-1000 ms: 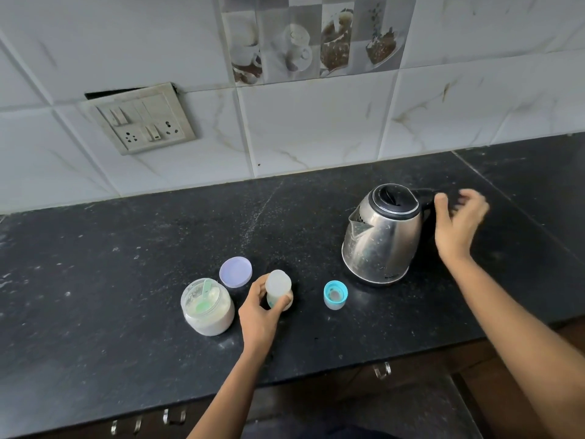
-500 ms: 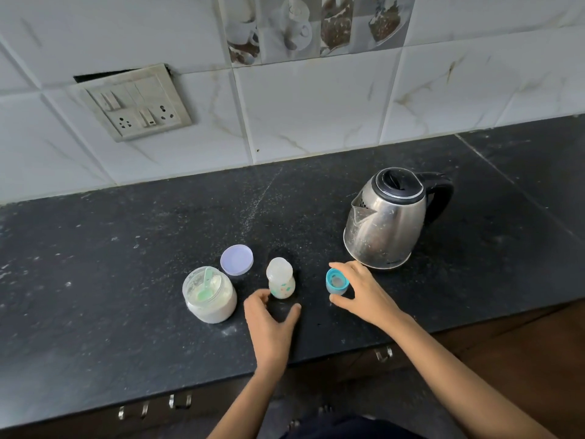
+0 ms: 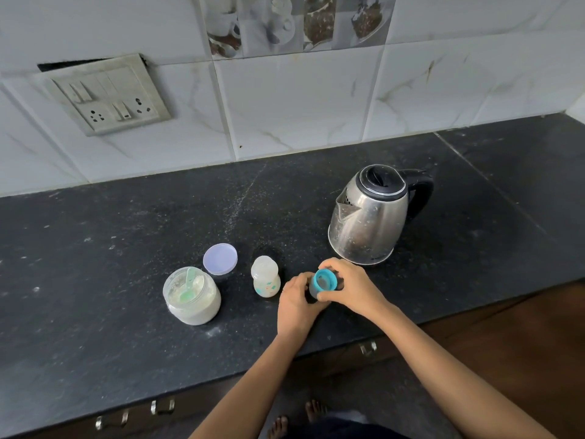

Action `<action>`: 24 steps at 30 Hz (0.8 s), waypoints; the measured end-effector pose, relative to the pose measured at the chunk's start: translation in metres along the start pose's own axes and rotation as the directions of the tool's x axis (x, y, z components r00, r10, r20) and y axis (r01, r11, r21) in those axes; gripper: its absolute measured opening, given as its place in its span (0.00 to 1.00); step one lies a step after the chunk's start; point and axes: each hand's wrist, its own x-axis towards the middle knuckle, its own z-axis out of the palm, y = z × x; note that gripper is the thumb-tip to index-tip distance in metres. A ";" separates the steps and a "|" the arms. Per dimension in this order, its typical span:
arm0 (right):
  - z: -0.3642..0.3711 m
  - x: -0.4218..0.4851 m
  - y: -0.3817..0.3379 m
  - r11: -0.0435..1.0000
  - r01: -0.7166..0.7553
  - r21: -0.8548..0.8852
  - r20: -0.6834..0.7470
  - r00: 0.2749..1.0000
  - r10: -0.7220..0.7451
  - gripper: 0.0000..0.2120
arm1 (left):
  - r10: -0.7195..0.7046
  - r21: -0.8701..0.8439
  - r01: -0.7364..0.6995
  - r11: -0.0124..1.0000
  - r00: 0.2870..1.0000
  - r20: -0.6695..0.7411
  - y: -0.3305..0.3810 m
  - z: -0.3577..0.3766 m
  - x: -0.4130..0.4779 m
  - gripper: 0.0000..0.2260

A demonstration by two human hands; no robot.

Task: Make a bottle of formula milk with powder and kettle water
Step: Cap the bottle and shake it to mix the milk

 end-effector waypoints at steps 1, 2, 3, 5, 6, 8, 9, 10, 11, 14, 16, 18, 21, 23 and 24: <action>0.000 -0.002 -0.001 0.998 -0.007 0.057 -0.045 0.999 0.009 0.23 | -0.004 -0.006 0.004 1.000 1.000 -0.009 -0.001 0.000 0.002 0.20; 0.000 -0.005 -0.002 0.993 -0.007 0.120 -0.103 0.994 0.019 0.22 | -0.007 -0.012 0.007 1.000 1.000 -0.015 -0.002 0.001 0.002 0.20; 0.000 -0.007 -0.003 0.980 0.003 0.201 -0.165 0.986 0.030 0.22 | -0.009 -0.018 0.009 1.000 1.000 -0.022 -0.004 0.001 0.002 0.20; -0.001 -0.012 -0.005 0.905 0.022 0.424 -0.249 0.964 0.093 0.21 | -0.015 -0.021 0.014 1.000 0.999 -0.036 -0.006 0.002 0.003 0.22; -0.003 -0.014 -0.007 0.846 0.020 0.532 -0.259 0.956 0.141 0.22 | -0.021 -0.018 0.020 1.000 0.999 -0.038 -0.006 0.002 0.002 0.24; -0.007 -0.014 -0.013 0.756 0.003 0.655 -0.246 0.946 0.209 0.23 | -0.042 0.000 0.042 0.999 0.999 -0.034 -0.004 0.002 -0.001 0.30; -0.010 -0.013 -0.016 0.741 -0.005 0.672 -0.238 0.945 0.223 0.23 | -0.052 0.003 0.052 0.999 0.998 -0.032 -0.004 0.001 -0.003 0.33; -0.013 -0.011 -0.019 0.753 -0.001 0.658 -0.238 0.948 0.210 0.24 | -0.056 -0.001 0.056 0.998 0.998 -0.034 -0.004 0.000 -0.007 0.34; -0.016 -0.009 -0.022 0.796 0.013 0.605 -0.248 0.953 0.173 0.26 | -0.051 -0.012 0.051 0.999 0.998 -0.042 -0.005 -0.002 -0.012 0.33; -0.026 0.003 -0.038 0.947 0.055 0.316 -0.243 0.970 0.024 0.31 | -0.045 -0.051 0.039 0.998 0.990 -0.133 -0.011 -0.015 -0.032 0.23; -0.031 0.014 -0.055 0.978 0.084 0.193 -0.167 0.985 -0.052 0.28 | -0.058 -0.061 0.043 0.997 0.962 -0.268 -0.018 -0.027 -0.044 0.20; -0.032 0.027 -0.074 0.981 0.163 0.101 -0.042 0.986 -0.159 0.25 | -0.120 -0.087 0.091 0.992 0.901 -0.418 -0.026 -0.040 -0.049 0.21; -0.022 0.053 -0.092 0.949 0.308 -0.075 0.208 0.935 -0.287 0.24 | -0.188 -0.165 0.121 0.979 0.853 -0.487 -0.032 -0.057 -0.039 0.30; -0.010 0.071 -0.101 0.897 0.396 -0.195 0.358 0.880 -0.311 0.24 | -0.188 -0.217 0.102 0.971 0.885 -0.425 -0.034 -0.065 -0.027 0.37; -0.004 0.078 -0.104 0.866 0.440 -0.238 0.412 0.853 -0.320 0.23 | -0.183 -0.239 0.094 0.966 0.904 -0.386 -0.034 -0.069 -0.020 0.38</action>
